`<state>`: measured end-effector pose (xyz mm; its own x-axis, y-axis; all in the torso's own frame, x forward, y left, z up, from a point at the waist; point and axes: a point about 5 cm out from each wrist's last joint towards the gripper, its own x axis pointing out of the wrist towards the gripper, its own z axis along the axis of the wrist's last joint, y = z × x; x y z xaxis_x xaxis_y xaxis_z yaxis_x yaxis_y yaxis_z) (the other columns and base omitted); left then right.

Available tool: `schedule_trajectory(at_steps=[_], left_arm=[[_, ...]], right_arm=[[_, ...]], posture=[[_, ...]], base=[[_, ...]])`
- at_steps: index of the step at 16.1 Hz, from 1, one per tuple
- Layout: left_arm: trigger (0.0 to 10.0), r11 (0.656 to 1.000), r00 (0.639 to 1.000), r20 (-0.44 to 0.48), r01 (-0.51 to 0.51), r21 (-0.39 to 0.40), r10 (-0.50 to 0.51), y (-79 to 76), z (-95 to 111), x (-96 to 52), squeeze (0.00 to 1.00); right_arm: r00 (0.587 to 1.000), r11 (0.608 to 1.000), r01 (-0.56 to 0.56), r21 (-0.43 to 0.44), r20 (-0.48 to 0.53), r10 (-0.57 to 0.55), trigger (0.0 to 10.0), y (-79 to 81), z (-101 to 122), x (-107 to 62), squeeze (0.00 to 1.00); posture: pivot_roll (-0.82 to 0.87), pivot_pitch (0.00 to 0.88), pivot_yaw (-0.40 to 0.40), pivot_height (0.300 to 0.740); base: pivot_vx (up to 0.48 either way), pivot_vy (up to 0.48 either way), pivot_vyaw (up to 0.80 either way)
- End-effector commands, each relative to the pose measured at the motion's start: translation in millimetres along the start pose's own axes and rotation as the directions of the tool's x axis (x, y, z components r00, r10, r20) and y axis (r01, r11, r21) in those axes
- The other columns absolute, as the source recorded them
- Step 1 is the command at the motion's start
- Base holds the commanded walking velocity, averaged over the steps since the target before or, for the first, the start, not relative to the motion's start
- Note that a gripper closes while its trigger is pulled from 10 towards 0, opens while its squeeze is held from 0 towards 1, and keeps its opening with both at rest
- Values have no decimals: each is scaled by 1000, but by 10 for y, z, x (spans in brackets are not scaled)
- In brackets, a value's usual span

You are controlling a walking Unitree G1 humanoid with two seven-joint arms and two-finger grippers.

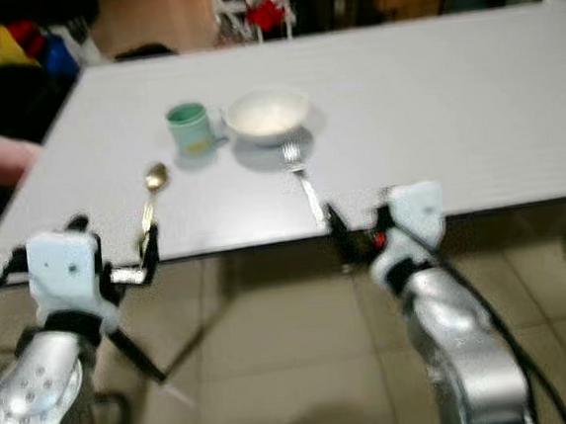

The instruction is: Setting the table

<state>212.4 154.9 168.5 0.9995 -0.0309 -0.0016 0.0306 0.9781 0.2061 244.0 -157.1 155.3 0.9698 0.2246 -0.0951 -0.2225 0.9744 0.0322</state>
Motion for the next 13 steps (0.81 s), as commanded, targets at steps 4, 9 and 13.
schedule_trajectory(at_steps=[4, 9, 13], left_arm=[[10000, 1000, 1000, 4, 10, 1, -10, -10, 18, 9, 0], [10000, 1000, 1000, -9, 1, 6, -1, 29, -20, -38, 0], [10000, 1000, 1000, -29, 6, 7, -5, 47, -63, -116, 0]], right_arm=[[1000, 1000, 16, 0, -1, -16, 10000, -63, 18, -1, 1000], [998, 998, -56, -16, -31, 55, 10000, 14, -32, -15, 1000], [983, 984, -176, -11, -55, 176, 10000, 140, -69, -41, 1000]], posture=[[-39, 71, 105, 740], [-37, 65, 101, 740], [-32, 67, 93, 740]], base=[[0, -431, 0], [0, -432, 0], [0, -105, 800]])
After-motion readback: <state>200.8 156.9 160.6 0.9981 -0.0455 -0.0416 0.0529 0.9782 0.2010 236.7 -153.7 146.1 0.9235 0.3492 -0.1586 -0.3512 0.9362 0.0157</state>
